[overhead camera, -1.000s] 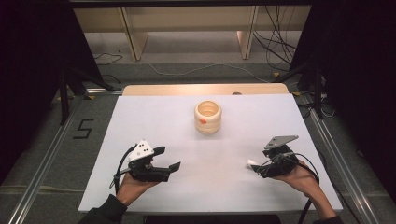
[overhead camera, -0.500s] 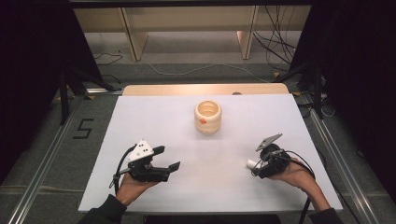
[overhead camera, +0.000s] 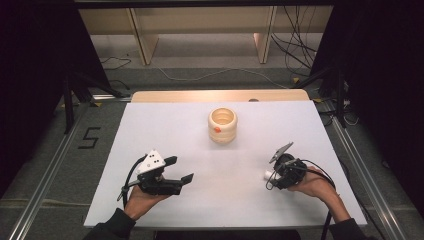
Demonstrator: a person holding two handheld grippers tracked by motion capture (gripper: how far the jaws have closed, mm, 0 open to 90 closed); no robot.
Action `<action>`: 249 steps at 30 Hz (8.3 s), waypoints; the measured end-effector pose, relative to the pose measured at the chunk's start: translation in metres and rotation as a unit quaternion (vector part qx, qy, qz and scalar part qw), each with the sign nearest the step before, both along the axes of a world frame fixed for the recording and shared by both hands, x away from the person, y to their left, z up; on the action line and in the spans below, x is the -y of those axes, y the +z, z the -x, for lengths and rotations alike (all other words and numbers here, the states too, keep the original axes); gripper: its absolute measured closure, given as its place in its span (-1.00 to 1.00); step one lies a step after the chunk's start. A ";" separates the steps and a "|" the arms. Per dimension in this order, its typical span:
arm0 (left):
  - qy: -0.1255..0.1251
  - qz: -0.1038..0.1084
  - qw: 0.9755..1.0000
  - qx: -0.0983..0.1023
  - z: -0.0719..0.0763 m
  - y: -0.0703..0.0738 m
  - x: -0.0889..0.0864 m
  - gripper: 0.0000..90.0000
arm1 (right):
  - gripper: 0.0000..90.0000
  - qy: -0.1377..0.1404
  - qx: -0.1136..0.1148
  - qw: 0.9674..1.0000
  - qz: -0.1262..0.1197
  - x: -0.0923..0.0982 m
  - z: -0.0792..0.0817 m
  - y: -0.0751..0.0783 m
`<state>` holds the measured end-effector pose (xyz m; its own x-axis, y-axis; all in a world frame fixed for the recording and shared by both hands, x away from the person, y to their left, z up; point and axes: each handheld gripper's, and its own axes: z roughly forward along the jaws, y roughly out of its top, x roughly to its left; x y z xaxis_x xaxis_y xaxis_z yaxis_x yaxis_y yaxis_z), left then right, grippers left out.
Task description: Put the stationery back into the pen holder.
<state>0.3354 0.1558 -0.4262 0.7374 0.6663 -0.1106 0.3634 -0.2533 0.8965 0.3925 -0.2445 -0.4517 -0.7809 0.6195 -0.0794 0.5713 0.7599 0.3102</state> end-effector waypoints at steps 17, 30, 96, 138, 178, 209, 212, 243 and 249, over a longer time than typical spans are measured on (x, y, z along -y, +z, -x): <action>-0.003 -0.002 1.000 -0.001 0.000 0.000 0.001 -0.62 | 0.47 0.028 -0.020 0.998 0.051 -0.011 -0.006 -0.002; -0.002 -0.002 1.000 0.000 0.000 0.000 0.000 -0.62 | 0.54 0.036 -0.008 0.998 0.046 -0.011 -0.003 0.005; 0.002 0.010 1.000 0.005 0.000 0.001 -0.003 -0.62 | 0.54 -0.069 0.192 0.939 -0.277 -0.050 -0.065 0.074; -0.001 0.017 1.000 0.006 0.000 0.001 -0.003 -0.62 | 0.53 -0.084 0.206 0.935 -0.278 -0.105 -0.118 0.087; -0.004 0.017 1.000 0.007 0.000 0.003 -0.004 -0.62 | 0.53 -0.110 0.182 0.942 -0.258 -0.133 -0.145 0.057; -0.006 0.016 1.000 0.006 0.000 0.003 -0.004 -0.62 | 0.05 -0.132 0.176 0.940 -0.261 -0.129 -0.144 0.059; -0.006 0.016 1.000 0.007 0.000 0.003 -0.004 -0.62 | 0.01 -0.133 0.174 0.939 -0.266 -0.126 -0.143 0.062; -0.001 0.019 1.000 0.007 0.000 0.002 -0.003 -0.62 | -0.21 -0.069 0.179 0.934 -0.301 -0.096 -0.077 0.091; -0.001 0.016 1.000 0.008 -0.001 0.002 -0.004 -0.62 | -0.23 -0.062 0.179 0.933 -0.306 -0.089 -0.061 0.090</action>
